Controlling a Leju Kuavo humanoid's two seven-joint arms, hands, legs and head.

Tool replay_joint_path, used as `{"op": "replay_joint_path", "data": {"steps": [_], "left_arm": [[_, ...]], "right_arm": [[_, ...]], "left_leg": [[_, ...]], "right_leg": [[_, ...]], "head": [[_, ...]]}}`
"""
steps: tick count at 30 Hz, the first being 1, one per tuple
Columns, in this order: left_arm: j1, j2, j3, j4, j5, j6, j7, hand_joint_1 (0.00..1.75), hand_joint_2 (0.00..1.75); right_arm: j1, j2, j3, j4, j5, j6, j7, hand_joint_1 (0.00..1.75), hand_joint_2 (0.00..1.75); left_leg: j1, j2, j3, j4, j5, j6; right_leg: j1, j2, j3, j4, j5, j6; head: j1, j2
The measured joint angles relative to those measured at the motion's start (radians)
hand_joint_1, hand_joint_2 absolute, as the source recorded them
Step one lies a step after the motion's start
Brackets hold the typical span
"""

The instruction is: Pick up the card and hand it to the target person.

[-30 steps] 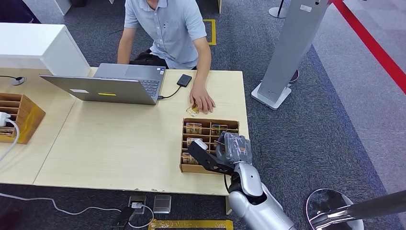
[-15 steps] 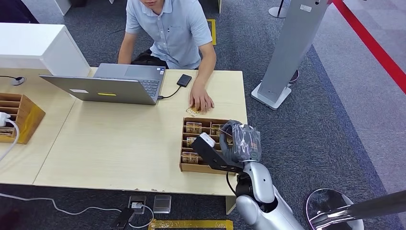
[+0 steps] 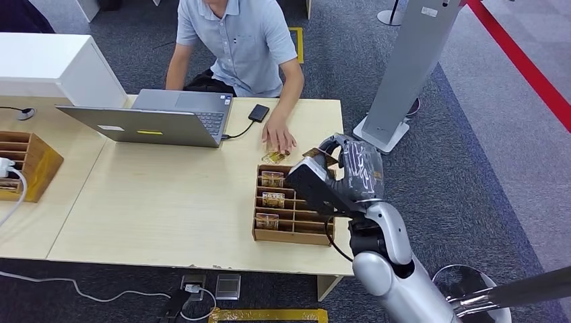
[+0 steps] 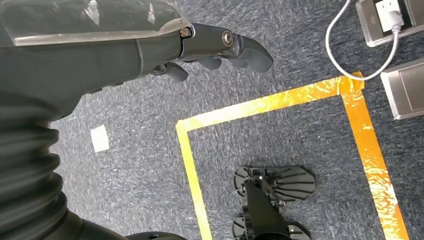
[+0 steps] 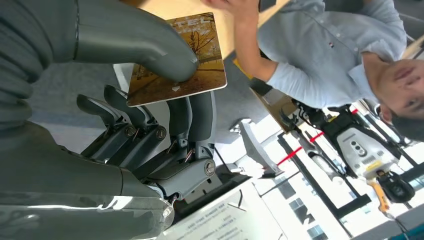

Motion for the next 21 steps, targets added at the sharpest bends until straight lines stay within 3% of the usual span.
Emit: {"op": "replay_joint_path", "data": {"steps": [9,17,21], "left_arm": [[-0.025,-0.003,-0.004,-0.004,-0.031,-0.010,0.057,0.00,1.75],[-0.030,-0.003,-0.005,-0.005,-0.033,-0.017,0.044,0.00,1.75],[-0.026,-0.004,-0.004,-0.005,-0.023,-0.024,0.019,0.00,1.75]], "right_arm": [[-0.254,0.096,0.012,0.421,-0.100,-0.029,-0.146,1.75,1.75],[-0.350,0.214,0.023,0.728,-0.109,-0.023,-0.188,1.75,1.75],[-0.368,0.268,0.040,0.828,-0.101,-0.025,-0.210,0.00,1.75]], "left_leg": [[0.000,-0.001,-0.001,0.000,0.001,0.000],[0.000,-0.001,-0.002,0.000,0.001,0.000],[0.000,0.000,-0.002,0.000,0.001,0.000]], "right_leg": [[0.000,-0.001,-0.001,0.001,0.001,-0.001],[0.000,-0.001,-0.002,0.001,0.001,-0.001],[0.000,-0.001,-0.002,0.001,0.001,-0.001]], "head": [[0.000,0.000],[0.001,0.000],[0.001,0.000]]}}
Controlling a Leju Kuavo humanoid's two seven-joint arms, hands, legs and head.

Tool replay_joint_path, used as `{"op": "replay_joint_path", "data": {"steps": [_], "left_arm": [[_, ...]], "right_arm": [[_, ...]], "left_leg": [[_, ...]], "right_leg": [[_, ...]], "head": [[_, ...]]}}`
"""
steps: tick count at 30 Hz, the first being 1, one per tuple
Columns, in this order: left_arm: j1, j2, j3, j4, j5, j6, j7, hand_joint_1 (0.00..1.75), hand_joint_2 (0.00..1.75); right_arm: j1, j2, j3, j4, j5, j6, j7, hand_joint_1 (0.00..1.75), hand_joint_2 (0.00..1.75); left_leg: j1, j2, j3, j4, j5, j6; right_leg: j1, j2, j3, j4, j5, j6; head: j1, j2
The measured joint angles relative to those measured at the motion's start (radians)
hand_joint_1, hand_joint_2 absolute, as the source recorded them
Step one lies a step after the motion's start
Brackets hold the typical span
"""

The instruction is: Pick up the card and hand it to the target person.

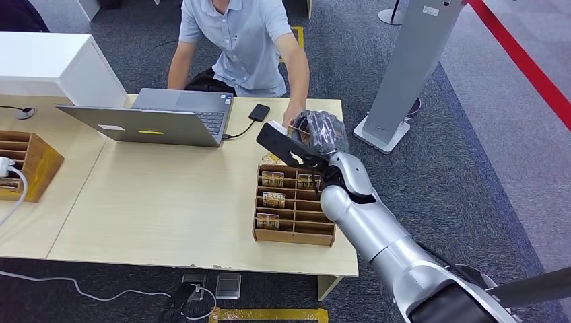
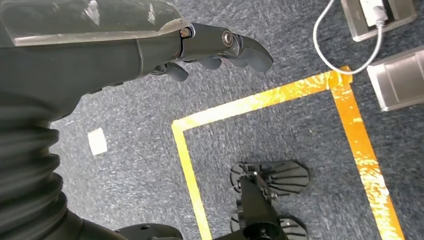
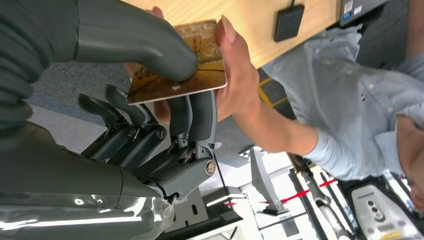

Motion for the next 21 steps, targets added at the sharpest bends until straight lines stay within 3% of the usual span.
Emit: {"op": "replay_joint_path", "data": {"steps": [6,21], "left_arm": [[0.004,-0.001,0.000,0.000,-0.007,-0.025,-0.005,0.00,1.75],[0.023,0.000,0.002,0.000,0.024,0.007,-0.035,0.00,1.75]], "right_arm": [[-0.013,0.051,0.023,0.100,-0.003,-0.011,-0.002,0.00,1.75],[-0.028,0.085,0.044,0.171,-0.049,-0.048,-0.070,0.00,1.75]], "left_leg": [[0.000,0.000,0.000,0.000,0.000,0.000],[0.000,0.000,0.000,0.000,0.000,0.000]], "right_leg": [[0.000,0.000,0.000,0.000,0.000,0.000],[0.000,0.000,0.000,0.000,0.000,0.000]], "head": [[0.000,0.000],[0.000,0.000]]}}
